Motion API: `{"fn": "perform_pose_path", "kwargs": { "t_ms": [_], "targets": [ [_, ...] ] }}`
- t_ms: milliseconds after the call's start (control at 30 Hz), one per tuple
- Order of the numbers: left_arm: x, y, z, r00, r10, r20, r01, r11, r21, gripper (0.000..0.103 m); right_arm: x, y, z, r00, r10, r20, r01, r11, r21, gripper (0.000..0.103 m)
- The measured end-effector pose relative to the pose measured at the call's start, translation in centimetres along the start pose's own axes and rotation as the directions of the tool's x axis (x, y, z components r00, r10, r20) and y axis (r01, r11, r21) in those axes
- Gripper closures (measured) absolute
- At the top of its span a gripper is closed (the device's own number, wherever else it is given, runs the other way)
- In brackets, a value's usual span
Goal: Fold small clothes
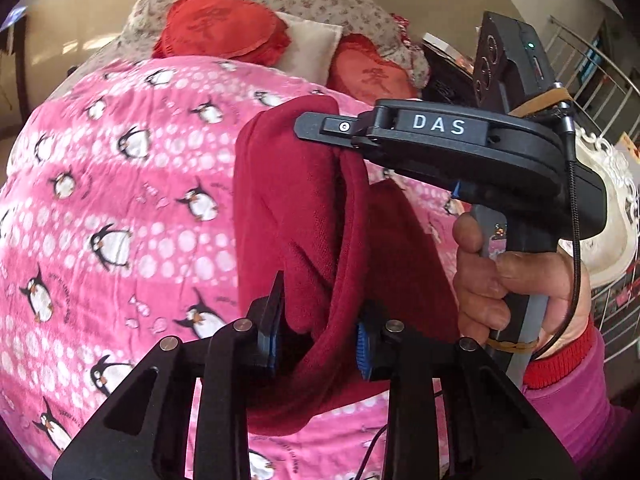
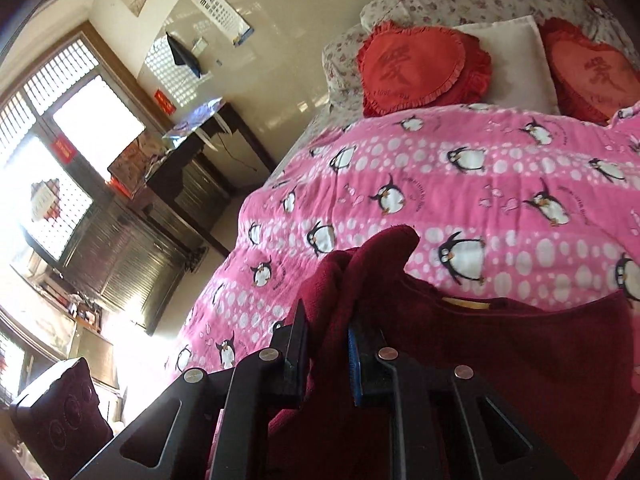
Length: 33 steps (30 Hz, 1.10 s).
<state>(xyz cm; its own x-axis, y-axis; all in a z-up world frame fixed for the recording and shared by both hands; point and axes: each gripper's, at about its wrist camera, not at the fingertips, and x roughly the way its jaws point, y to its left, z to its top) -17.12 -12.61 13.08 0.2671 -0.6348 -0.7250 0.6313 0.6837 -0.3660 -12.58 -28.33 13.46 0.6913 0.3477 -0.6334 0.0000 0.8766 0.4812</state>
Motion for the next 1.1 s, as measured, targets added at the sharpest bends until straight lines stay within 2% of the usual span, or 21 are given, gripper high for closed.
{"fn": "perform_pose_path", "kwargs": {
  "t_ms": [133,267,467,567,633,667,700,733,767,900,1000,1100],
  "targets": [
    [2.5,-5.3,0.9,0.998,-0.046,-0.039,0.049,0.995,0.091,0.076,-4.9,-4.1,-0.4,0.997,-0.039,0.067,0.036,0.998,0.050,0.088],
    [6.1,-9.7,0.0,0.994,-0.051,-0.099,0.068,0.981,0.183,0.076,-7.9,-9.0,-2.2,0.992,-0.084,0.090,0.072,0.989,0.128,0.088],
    [12.1,-12.2,-2.8,0.977,-0.023,-0.213,0.066,0.979,0.195,0.076,-7.0,-16.0,-6.0,0.979,-0.205,-0.004,0.200,0.948,0.246,0.088],
    [12.0,-12.5,-2.6,0.968,-0.075,-0.240,0.119,0.978,0.172,0.068,-6.7,-17.7,-6.9,0.968,-0.249,-0.038,0.249,0.925,0.288,0.087],
    [10.8,-12.4,-1.8,0.959,-0.129,-0.253,0.177,0.968,0.176,0.055,-8.0,-17.4,-6.8,0.957,-0.290,-0.011,0.280,0.912,0.299,0.083],
    [9.6,-12.2,-1.4,0.955,-0.160,-0.251,0.209,0.960,0.184,0.051,-8.8,-17.2,-6.7,0.954,-0.300,-0.001,0.286,0.909,0.302,0.080],
    [8.5,-11.9,-1.2,0.956,-0.176,-0.235,0.224,0.954,0.199,0.045,-9.6,-16.8,-6.6,0.953,-0.302,0.007,0.286,0.910,0.301,0.080],
    [7.4,-11.4,-1.2,0.962,-0.170,-0.214,0.217,0.951,0.219,0.039,-10.8,-16.1,-6.6,0.958,-0.286,0.020,0.268,0.917,0.296,0.080],
    [6.4,-10.9,-1.3,0.969,-0.154,-0.194,0.199,0.950,0.240,0.037,-11.7,-15.4,-6.6,0.963,-0.267,0.031,0.247,0.925,0.288,0.080],
    [5.4,-8.6,-2.3,0.986,-0.015,-0.166,0.067,0.949,0.309,0.036,-13.6,-11.5,-7.3,0.977,-0.213,0.032,0.203,0.960,0.194,0.080],
    [6.4,-6.6,-3.3,0.980,0.064,-0.188,-0.004,0.953,0.302,0.036,-12.6,-9.5,-9.1,0.976,-0.215,-0.030,0.217,0.965,0.150,0.080],
    [6.4,-5.1,-5.0,0.974,0.080,-0.210,-0.018,0.958,0.285,0.036,-11.3,-9.4,-11.5,0.975,-0.207,-0.083,0.218,0.963,0.159,0.080]
  ]
}}
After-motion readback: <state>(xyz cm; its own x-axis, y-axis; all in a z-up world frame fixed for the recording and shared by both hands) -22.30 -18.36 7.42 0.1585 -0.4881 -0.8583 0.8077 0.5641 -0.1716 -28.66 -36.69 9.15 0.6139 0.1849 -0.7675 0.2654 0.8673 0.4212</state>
